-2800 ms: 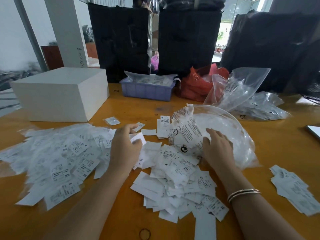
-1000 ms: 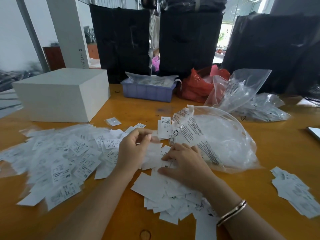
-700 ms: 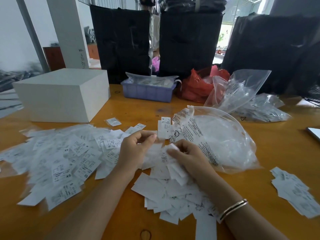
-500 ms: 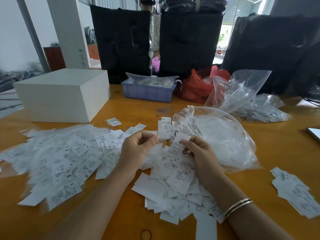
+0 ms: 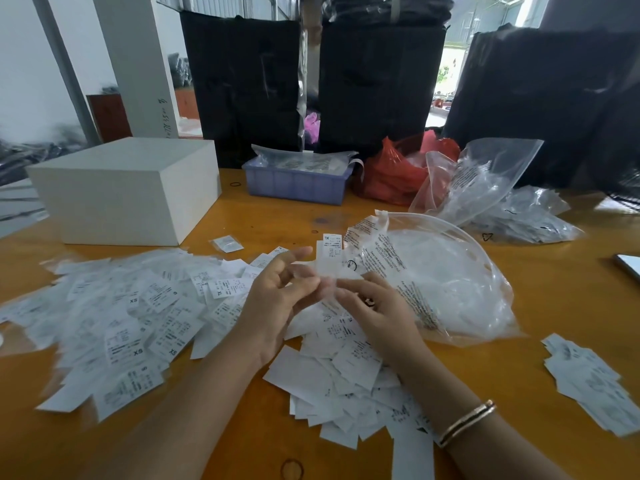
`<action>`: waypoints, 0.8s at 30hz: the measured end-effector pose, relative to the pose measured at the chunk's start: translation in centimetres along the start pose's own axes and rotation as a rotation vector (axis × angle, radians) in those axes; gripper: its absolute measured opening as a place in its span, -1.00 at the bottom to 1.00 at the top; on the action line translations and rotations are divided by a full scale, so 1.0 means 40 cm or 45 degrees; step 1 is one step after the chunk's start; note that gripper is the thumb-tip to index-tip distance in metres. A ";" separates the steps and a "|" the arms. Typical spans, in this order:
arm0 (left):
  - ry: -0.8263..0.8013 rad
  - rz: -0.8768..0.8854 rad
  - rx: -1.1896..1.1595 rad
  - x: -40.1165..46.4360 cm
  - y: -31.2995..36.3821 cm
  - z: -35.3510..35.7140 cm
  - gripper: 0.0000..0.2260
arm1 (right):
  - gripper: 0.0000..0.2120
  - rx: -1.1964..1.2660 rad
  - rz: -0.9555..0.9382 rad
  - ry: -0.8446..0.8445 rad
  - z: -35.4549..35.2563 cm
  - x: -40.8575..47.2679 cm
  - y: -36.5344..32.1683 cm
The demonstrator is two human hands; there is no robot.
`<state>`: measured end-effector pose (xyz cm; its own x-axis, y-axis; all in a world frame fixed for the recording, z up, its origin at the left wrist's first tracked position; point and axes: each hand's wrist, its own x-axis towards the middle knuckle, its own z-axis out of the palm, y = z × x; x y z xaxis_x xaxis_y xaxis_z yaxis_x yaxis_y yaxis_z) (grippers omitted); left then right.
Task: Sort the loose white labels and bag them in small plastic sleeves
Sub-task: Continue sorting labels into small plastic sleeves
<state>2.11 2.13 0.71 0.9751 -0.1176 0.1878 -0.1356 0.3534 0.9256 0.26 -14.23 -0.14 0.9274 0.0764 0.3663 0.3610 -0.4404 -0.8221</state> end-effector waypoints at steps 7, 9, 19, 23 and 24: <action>-0.068 -0.011 0.451 -0.008 -0.013 0.006 -0.80 | -0.81 0.197 0.028 0.118 -0.013 0.003 0.001; -0.064 -0.014 0.515 -0.010 -0.012 0.006 -0.83 | -0.76 0.219 0.018 0.087 -0.010 -0.001 -0.005; 0.010 -0.005 0.552 -0.011 -0.005 0.016 -0.90 | -0.90 0.091 -0.051 0.118 -0.003 0.003 -0.008; 0.059 -0.017 0.446 -0.010 0.000 0.014 -0.77 | -0.65 0.451 0.022 0.373 -0.020 0.001 -0.010; 0.069 -0.021 0.432 -0.011 0.000 0.013 -0.78 | -0.59 0.576 0.040 0.422 -0.025 0.000 -0.013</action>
<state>1.59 1.70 0.81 0.9844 -0.0681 0.1625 -0.1613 0.0221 0.9866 -0.04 -14.88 0.72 0.8841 -0.2478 0.3962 0.4079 -0.0045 -0.9130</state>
